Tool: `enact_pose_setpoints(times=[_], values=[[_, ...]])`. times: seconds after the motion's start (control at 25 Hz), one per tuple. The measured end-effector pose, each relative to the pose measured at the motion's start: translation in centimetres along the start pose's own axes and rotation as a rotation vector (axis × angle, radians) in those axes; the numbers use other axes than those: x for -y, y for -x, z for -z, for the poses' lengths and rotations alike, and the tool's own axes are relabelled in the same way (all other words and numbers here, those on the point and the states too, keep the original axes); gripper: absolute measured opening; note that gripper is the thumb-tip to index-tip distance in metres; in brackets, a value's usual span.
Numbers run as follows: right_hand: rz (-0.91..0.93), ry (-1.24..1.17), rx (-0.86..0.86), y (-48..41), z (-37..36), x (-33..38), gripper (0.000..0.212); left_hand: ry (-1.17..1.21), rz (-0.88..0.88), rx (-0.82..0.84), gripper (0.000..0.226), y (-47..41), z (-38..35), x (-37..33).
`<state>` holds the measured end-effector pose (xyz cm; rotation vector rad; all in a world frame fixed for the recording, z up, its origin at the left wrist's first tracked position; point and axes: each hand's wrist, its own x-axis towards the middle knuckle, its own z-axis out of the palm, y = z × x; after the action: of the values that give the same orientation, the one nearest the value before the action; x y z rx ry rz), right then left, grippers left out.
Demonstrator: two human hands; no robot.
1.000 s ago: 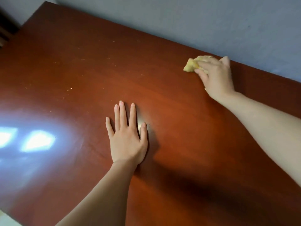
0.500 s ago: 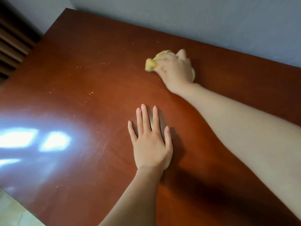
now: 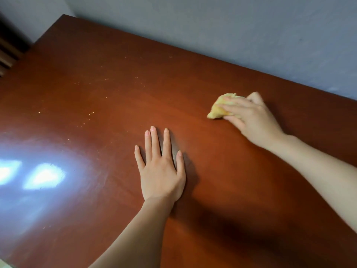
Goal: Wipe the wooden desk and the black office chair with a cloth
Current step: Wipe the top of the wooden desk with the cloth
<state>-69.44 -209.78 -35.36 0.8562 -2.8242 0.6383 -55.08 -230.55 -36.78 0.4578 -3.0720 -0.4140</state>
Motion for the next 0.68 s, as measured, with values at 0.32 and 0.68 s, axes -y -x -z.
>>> enact_pose_setpoints(times=[0.32,0.68], values=[[-0.28,0.197,-0.133,-6.4,0.8,-6.2,0.032,0.008,0.001,-0.004,0.064,0.1,0.1,-0.3],[-0.276,0.198,0.006,-16.2,-4.5,2.7,0.032,0.009,-0.001,-0.005,0.063,0.1,0.1,-0.3]])
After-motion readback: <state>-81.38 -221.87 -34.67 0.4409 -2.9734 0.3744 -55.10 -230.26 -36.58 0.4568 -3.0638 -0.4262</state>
